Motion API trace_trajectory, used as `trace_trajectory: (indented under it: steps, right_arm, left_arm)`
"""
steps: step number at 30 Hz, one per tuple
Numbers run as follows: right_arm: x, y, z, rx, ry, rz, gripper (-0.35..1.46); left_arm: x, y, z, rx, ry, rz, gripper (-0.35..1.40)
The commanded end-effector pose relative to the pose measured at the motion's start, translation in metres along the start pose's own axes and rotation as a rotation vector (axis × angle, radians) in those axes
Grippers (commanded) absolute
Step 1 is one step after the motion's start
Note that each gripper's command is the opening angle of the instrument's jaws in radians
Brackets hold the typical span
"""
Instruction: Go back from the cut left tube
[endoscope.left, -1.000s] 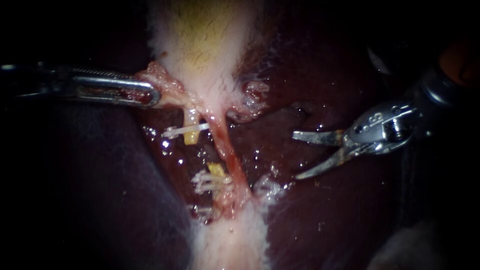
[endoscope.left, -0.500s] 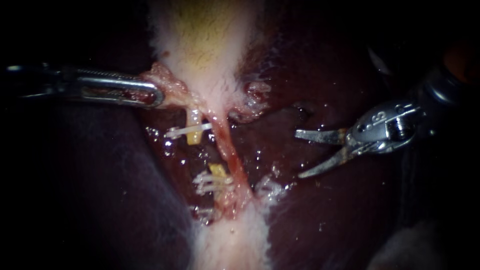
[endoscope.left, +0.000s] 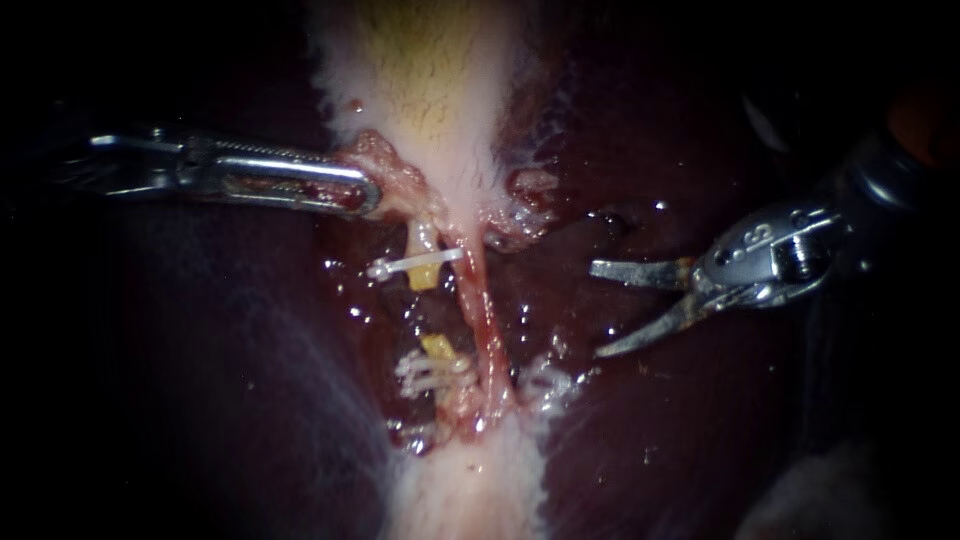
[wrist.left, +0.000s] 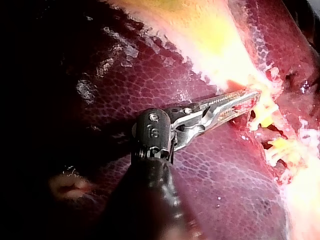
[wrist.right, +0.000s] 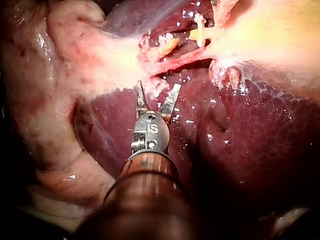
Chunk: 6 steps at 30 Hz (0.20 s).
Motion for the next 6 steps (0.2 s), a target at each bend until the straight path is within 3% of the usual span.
trace_trajectory:
  steps: [1, 6]
  right_arm:
    - [0.0, 0.0, 0.0, 0.0, 0.0, 0.0, 1.43]
    - [0.0001, 0.0, 0.0001, 0.008, 0.001, 0.0, 1.43]
  left_arm:
    - [0.0, 0.0, 0.0, 0.0, 0.0, 0.0, -0.35]
    - [0.0, 0.0, -0.0001, 0.0, 0.0, 0.0, -0.35]
